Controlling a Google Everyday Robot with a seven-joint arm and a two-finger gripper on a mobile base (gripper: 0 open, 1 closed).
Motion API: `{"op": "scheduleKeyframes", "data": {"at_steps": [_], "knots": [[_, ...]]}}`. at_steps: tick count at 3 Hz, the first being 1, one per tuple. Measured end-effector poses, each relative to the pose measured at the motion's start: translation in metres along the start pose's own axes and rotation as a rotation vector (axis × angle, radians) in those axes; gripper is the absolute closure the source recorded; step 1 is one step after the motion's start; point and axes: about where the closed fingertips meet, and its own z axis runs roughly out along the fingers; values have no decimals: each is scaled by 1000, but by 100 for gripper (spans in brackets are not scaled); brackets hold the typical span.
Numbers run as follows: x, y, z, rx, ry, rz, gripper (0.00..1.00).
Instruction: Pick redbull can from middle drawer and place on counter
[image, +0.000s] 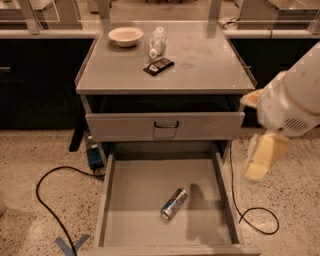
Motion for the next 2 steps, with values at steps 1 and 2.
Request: {"op": "scheduleKeyframes", "data": {"at_steps": [1,2], "knots": [[-4,28,88,-74,-70,-33,0],[-1,48,182,-137,-111,-47,0]]}}
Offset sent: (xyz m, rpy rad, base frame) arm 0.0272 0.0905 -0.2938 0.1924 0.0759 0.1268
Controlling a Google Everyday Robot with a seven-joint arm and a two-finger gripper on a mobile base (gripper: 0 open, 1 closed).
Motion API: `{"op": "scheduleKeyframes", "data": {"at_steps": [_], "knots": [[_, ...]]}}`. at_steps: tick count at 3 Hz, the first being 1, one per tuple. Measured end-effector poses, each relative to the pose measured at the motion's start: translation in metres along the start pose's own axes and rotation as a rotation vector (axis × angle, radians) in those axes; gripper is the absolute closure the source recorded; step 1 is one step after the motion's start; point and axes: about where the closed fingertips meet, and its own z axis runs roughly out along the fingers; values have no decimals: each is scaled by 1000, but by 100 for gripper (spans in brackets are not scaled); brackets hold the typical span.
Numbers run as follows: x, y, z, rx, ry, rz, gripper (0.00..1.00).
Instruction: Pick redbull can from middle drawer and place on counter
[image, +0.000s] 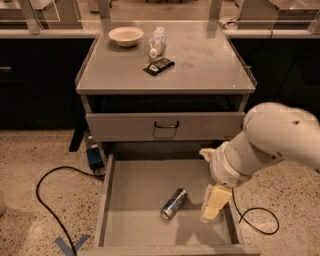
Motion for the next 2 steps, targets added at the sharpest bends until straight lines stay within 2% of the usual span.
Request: {"op": "scheduleKeyframes", "data": {"at_steps": [1,2], "knots": [[11,-11,87,-38,-82,29,0],[10,-10,89,-38,-81,26,0]]}}
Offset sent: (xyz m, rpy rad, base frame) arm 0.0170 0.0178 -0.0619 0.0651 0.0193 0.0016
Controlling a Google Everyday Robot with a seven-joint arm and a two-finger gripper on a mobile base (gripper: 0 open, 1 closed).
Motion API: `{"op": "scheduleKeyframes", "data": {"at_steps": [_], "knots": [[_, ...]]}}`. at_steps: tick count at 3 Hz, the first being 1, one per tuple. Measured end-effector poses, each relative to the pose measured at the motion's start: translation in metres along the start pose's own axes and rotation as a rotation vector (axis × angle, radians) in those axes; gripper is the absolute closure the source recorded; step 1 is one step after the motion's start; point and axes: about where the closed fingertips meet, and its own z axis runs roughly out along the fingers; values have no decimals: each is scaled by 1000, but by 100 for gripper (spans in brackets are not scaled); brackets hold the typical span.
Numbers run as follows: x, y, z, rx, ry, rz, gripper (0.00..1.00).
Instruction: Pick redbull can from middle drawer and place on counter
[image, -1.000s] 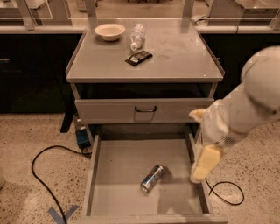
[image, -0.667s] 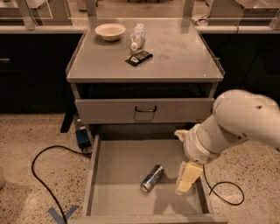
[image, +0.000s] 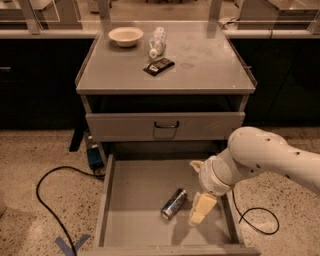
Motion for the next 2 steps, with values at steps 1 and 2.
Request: {"op": "scheduleKeyframes", "data": {"at_steps": [1,2], "knots": [[-4,-9,28,26,-12,-35,0],[-16,-36,83,75,-32,-115,0]]}}
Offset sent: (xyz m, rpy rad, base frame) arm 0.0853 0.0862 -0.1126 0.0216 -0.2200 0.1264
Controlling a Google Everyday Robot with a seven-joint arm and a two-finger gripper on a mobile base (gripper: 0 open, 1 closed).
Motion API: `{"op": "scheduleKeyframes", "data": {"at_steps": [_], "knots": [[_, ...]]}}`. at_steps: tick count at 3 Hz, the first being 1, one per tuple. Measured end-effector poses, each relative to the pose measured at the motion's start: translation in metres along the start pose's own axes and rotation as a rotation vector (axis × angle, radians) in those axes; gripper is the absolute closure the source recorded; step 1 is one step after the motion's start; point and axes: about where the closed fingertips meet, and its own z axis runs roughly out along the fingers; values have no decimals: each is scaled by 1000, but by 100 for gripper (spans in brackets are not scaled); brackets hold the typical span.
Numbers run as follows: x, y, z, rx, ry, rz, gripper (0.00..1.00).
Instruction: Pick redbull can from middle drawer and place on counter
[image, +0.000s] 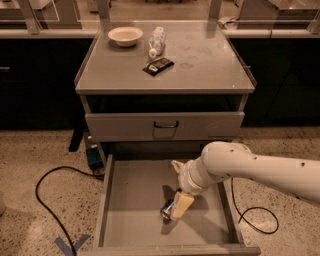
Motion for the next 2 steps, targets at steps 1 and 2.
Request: {"op": "scheduleKeyframes", "data": {"at_steps": [1,2], "knots": [[-2,-13,47,5,-13,-54,0],[10,-9,84,-47,34,-139,0]]}}
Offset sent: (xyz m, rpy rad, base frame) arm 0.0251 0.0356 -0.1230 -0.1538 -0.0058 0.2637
